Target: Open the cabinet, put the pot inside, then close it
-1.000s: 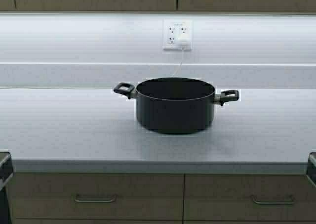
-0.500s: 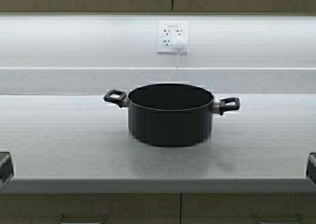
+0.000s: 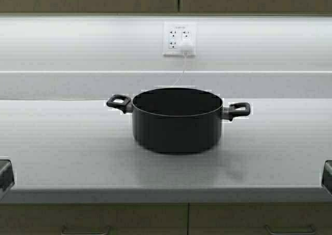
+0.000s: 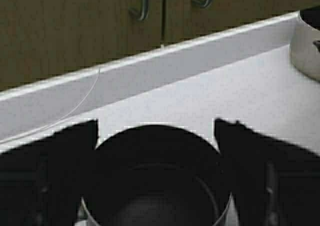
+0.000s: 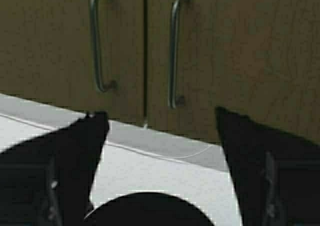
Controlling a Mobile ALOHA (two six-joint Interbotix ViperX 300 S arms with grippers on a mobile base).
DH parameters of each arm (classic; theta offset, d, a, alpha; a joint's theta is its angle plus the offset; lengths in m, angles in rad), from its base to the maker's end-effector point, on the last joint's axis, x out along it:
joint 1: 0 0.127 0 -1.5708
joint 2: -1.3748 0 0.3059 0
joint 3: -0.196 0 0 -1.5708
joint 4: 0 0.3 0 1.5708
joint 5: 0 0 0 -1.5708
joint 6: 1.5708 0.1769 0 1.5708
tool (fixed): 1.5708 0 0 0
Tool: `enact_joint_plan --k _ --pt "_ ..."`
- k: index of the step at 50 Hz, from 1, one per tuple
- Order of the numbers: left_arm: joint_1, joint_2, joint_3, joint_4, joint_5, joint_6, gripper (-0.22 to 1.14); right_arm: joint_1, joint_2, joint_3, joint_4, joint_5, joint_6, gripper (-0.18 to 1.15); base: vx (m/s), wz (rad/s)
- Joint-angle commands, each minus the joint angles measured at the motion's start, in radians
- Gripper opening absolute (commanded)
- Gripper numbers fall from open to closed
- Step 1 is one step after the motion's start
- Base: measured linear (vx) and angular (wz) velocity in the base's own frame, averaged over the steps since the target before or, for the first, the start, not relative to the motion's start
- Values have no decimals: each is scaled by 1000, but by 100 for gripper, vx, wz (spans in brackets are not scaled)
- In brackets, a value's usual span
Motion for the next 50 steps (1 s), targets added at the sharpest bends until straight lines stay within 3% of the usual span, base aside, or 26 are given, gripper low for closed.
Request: enact_joint_plan --k 1,8,13,34,50 --pt "-63 137 -138 -147 -91 104 99 92 107 -173 281 -78 -249 96 -2 0" --pt "-161 262 -245 -370 -276 327 99 160 184 -321 591 -123 -591 96 -1 0" --pt "-209 344 -314 -492 -394 459 99 163 222 -385 729 -123 -663 96 0 0" --pt "-204 489 -483 -597 -509 494 99 120 334 -495 715 -133 -635 96 0 0" --pt "-158 601 -644 -611 -522 495 99 69 436 -618 709 -71 -620 96 0 0"
